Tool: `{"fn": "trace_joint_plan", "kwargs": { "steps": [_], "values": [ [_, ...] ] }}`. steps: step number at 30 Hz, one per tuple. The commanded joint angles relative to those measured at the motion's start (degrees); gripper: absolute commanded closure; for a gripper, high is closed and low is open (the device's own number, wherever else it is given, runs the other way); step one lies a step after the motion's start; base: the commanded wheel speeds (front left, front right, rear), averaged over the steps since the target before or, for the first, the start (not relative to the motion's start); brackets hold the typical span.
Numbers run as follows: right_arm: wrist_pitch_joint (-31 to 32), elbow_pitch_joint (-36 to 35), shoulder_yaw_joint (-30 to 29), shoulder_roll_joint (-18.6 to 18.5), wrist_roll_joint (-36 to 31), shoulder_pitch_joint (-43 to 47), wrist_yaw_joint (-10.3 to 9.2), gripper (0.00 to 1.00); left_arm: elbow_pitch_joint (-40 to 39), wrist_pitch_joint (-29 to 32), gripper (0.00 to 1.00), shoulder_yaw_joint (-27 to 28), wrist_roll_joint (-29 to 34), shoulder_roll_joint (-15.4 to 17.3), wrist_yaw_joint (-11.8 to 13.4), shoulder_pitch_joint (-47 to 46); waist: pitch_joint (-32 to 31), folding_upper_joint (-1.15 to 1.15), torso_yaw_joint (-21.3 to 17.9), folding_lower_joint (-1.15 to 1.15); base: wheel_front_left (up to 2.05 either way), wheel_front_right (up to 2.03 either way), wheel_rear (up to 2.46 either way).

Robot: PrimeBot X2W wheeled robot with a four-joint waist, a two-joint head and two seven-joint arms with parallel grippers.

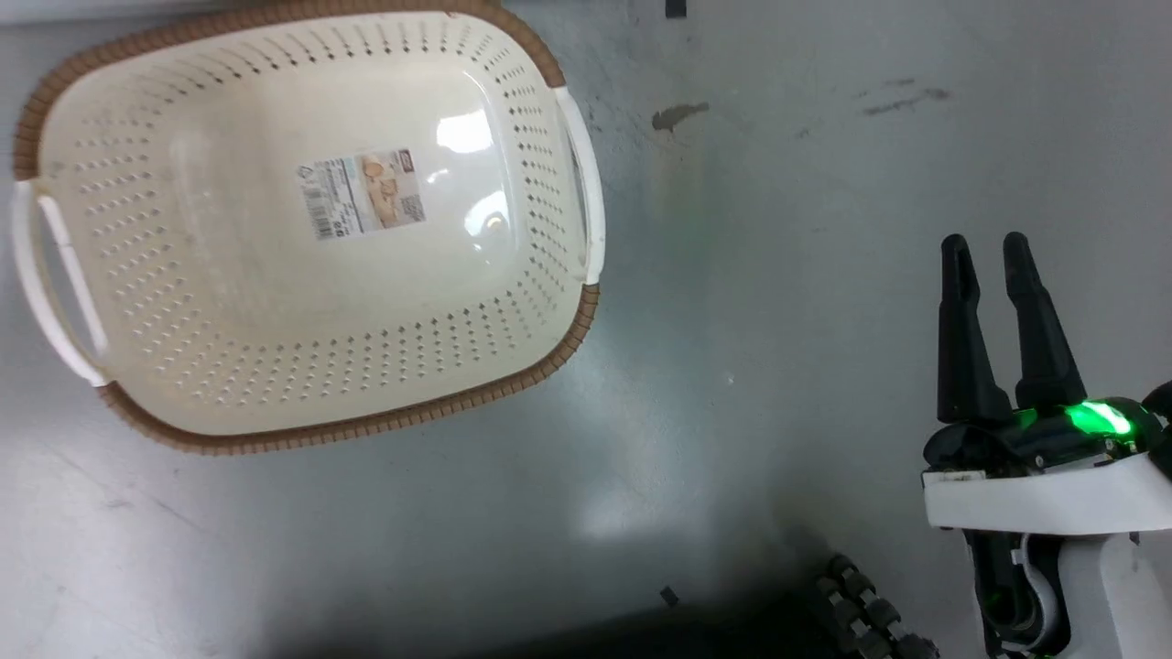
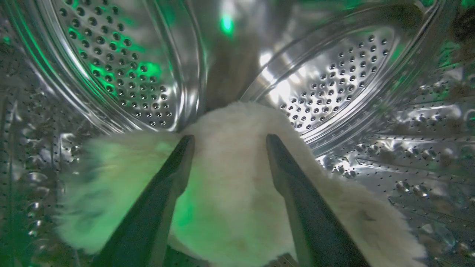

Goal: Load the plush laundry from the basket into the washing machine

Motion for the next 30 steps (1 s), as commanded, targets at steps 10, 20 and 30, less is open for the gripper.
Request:
{"fn": "trace_joint_plan", "kwargs": {
  "steps": [10, 20, 30],
  "values": [
    [-0.2, 1.03, -0.57, -0.05, -1.94, -1.0, 0.05, 0.0, 3.8, -5.98, 0.0, -1.24, -2.91, -3.01, -3.29, 12.09, -8.96, 0.0, 3.3, 0.0, 0.0, 0.0, 0.0],
    [-0.2, 3.12, -1.43, -0.05, -4.87, 1.91, 0.05, 0.0, 6.7, -10.94, 0.0, -2.35, -5.33, -7.66, -4.21, 26.17, -21.02, 0.0, 7.8, 0.0, 0.0, 0.0, 0.0],
    [-0.2, 6.22, -1.65, -0.05, -6.85, 6.43, 0.05, 0.0, 4.33, -12.54, 0.0, -1.38, -7.56, -10.36, -3.96, 42.26, -33.95, 0.0, 10.87, 0.0, 0.0, 0.0, 0.0]
  ]
}}
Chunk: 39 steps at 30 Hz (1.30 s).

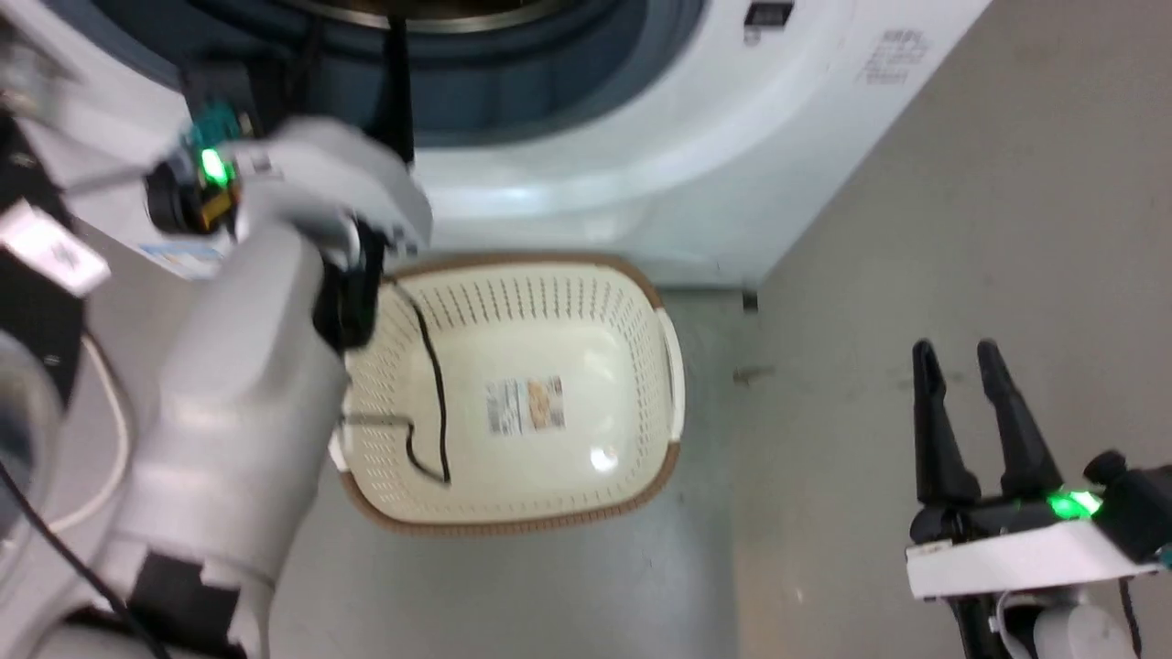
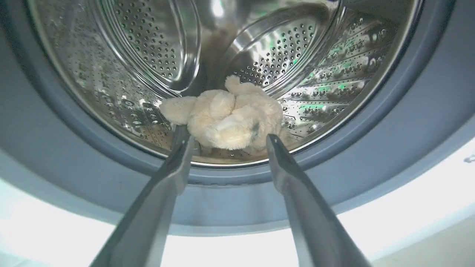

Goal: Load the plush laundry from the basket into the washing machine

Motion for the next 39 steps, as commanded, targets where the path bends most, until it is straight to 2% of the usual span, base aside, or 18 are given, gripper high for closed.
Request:
{"fn": "trace_joint_plan", "kwargs": {
  "steps": [1, 13, 19, 32, 39],
  "values": [
    [-0.2, 0.45, -0.08, -0.05, -0.38, 0.91, 0.05, 0.0, -0.91, -0.6, 0.0, 0.37, -0.35, 0.09, 0.13, 2.34, -5.72, 0.0, 1.95, 0.01, 0.0, 0.0, 0.0],
    [-0.2, 3.59, -0.12, -0.05, -2.21, 6.88, 0.05, 0.0, -11.09, -0.71, 0.0, 1.52, -0.41, 0.62, 1.44, 21.56, -18.43, 0.0, 2.95, 0.01, 0.0, 0.0, 0.0],
    [-0.2, 4.53, -0.05, -0.05, -3.66, 9.58, 0.05, 0.0, -17.19, -0.71, 0.0, 1.96, -0.44, 1.58, 1.66, 31.2, -22.89, 0.0, 3.09, 0.01, 0.0, 0.0, 0.0],
    [-0.2, 4.97, -1.4, -0.05, -8.36, 13.08, 0.05, 0.0, -29.23, -0.49, 0.0, 2.79, 1.0, 5.28, 6.13, 45.51, -27.35, 0.0, 4.04, 0.01, 0.0, 0.0, 0.0],
    [-0.2, 5.3, -2.52, -0.05, -9.69, 14.1, 0.05, 0.0, -33.74, 1.2, 0.0, 3.1, -0.47, 6.89, 6.47, 50.7, -28.19, 0.0, 4.59, 0.01, 0.0, 0.0, 0.0]
  ]
}}
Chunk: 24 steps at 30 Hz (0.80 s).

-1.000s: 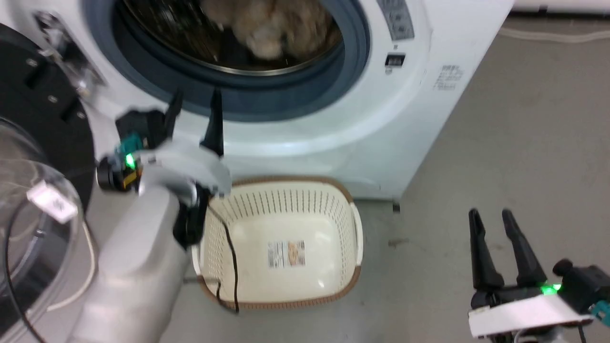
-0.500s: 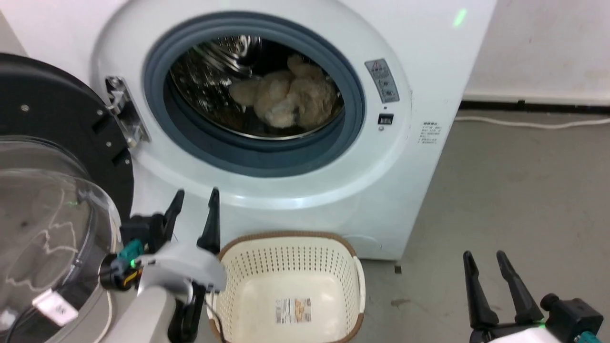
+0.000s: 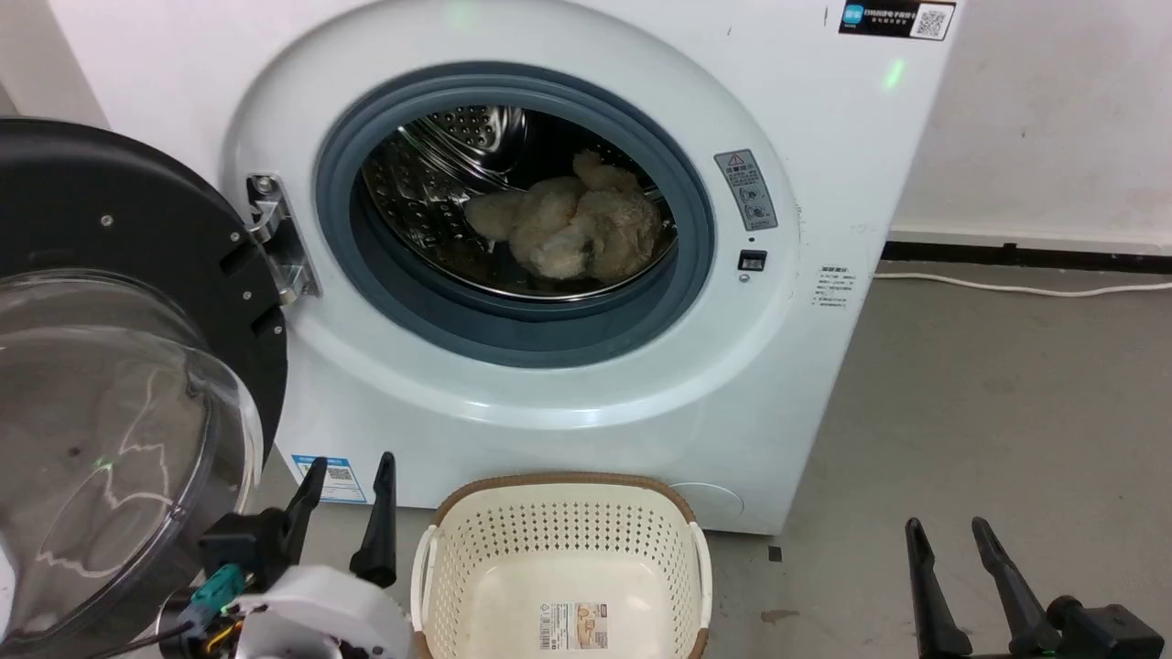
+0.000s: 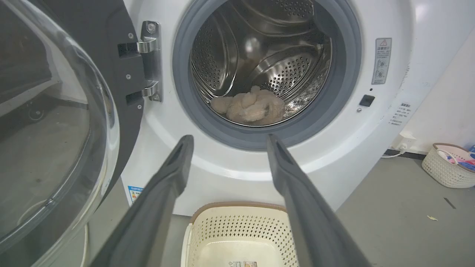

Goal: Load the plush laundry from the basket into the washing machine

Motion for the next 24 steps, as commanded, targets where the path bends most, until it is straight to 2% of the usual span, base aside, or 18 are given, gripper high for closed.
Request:
{"fn": "trace_joint_plan", "kwargs": {
  "steps": [1, 10, 16, 24],
  "values": [
    [-0.2, 0.14, -0.2, -0.04, -0.51, 0.71, 0.05, 0.0, -0.62, 0.05, 0.0, 0.15, -0.26, 0.38, -0.16, 0.84, -0.06, 0.0, 0.16, 0.01, 0.0, 0.0, 0.0],
    [-0.2, 0.58, -0.74, -0.04, -1.01, 1.42, 0.05, 0.0, -4.33, -0.24, 0.0, 1.4, -2.77, 0.98, -0.66, 5.36, -0.5, 0.0, 0.98, 0.01, 0.0, 0.0, 0.0],
    [-0.2, 1.33, -0.42, -0.04, -0.78, 2.26, 0.05, 0.0, -4.98, -0.41, 0.0, 0.42, -0.93, 2.33, -0.31, 6.61, -0.89, 0.0, 1.26, 0.01, 0.0, 0.0, 0.0],
    [-0.2, 2.08, -0.32, -0.04, -0.46, 2.63, 0.05, 0.0, -5.46, -0.01, 0.0, -0.6, -0.7, 2.5, -0.31, 7.38, -1.19, 0.0, 1.65, 0.01, 0.0, 0.0, 0.0]
  ]
}}
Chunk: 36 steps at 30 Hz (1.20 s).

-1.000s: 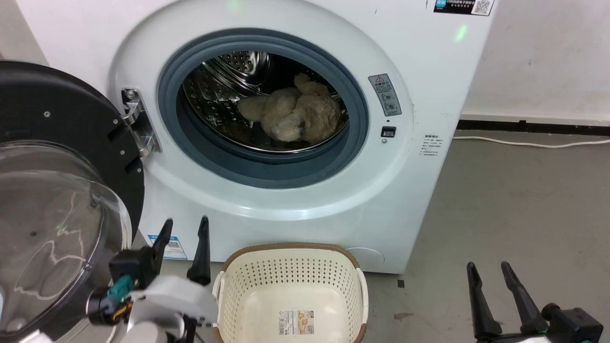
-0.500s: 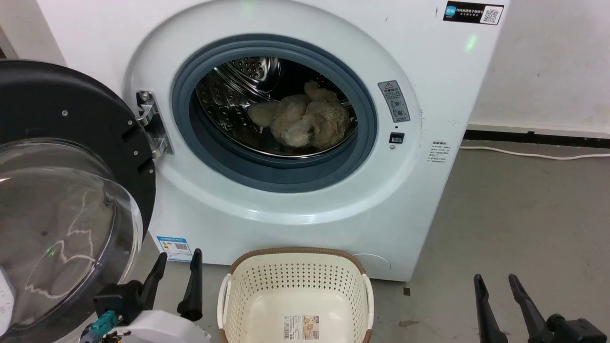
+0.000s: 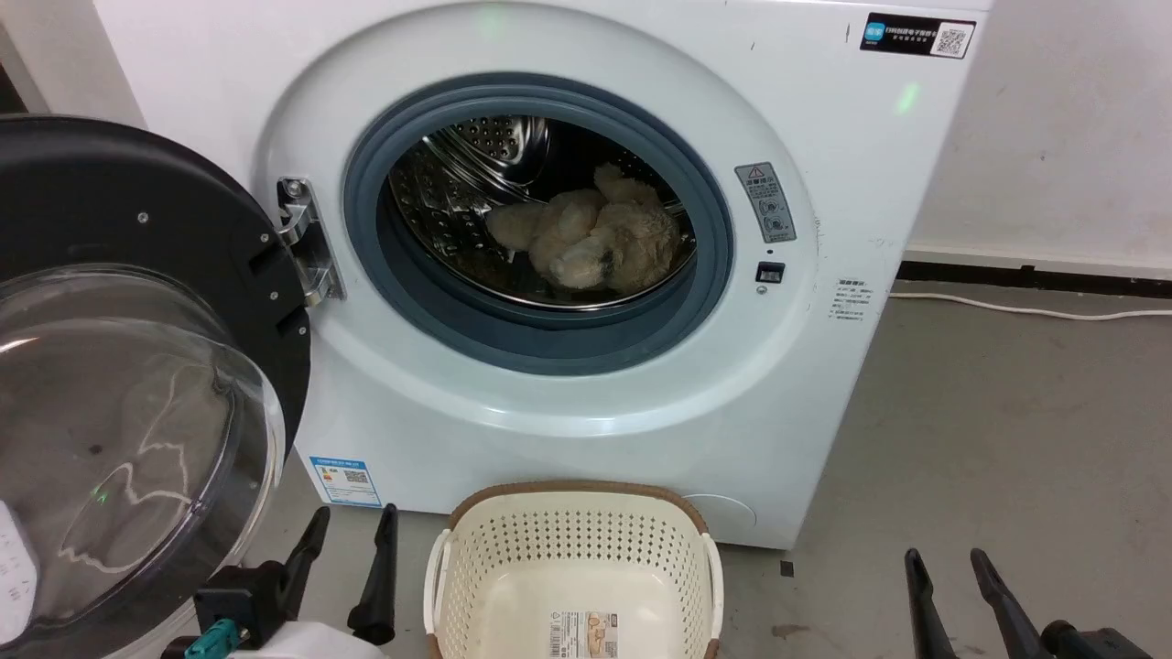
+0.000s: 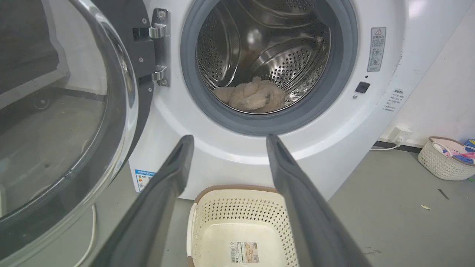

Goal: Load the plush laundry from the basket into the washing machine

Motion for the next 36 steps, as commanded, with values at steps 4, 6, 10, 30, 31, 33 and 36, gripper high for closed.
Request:
{"fn": "trace_joint_plan", "kwargs": {
  "steps": [4, 6, 10, 30, 31, 33, 36],
  "values": [
    [-0.2, 0.33, 0.08, -0.04, 0.17, 0.65, 0.05, 0.0, -0.48, 0.4, 0.0, -0.77, 0.23, 0.04, -0.08, 0.04, 0.06, 0.0, 0.15, 0.0, 0.0, 0.0, 0.0],
    [-0.2, 0.36, 0.15, -0.04, 0.25, 0.56, 0.05, 0.0, -0.52, 0.5, 0.0, -0.93, 0.25, -0.14, 0.17, -0.03, 0.09, 0.0, 0.11, 0.0, 0.0, 0.0, 0.0],
    [-0.2, 0.38, 0.21, -0.04, 0.43, 0.43, 0.05, 0.0, -0.59, 0.96, 0.0, -1.03, -0.01, -0.44, 0.76, 0.17, 0.18, 0.0, 0.07, 0.0, 0.0, 0.0, 0.0],
    [0.08, 0.48, 0.45, 0.0, 0.55, -0.03, 0.0, 1.0, -0.23, 0.93, 1.0, -1.31, 0.01, -0.43, 0.96, -0.01, 0.4, 0.0, 0.24, 0.0, 0.0, 0.0, 0.0],
    [0.16, 0.45, 0.43, 0.0, 0.48, -0.08, 0.0, 1.0, -0.26, 0.99, 1.0, -1.21, 0.18, -0.53, 0.91, -0.01, 0.42, 0.0, 0.22, 0.0, 0.0, 0.0, 0.0],
    [0.4, 0.32, 0.44, 0.0, 0.26, -0.22, 0.0, 1.0, -0.36, 1.18, 1.0, -0.87, 0.72, -0.82, 0.75, -0.01, 0.47, 0.0, 0.17, 0.0, 0.0, 0.0, 0.0],
    [0.75, 0.14, 0.44, 0.0, -0.06, -0.44, 0.0, 1.0, -0.51, 1.48, 1.0, -0.36, 1.52, -1.24, 0.53, -0.01, 0.55, 0.0, 0.1, 0.0, 0.0, 0.0, 0.0]
  ]
}}
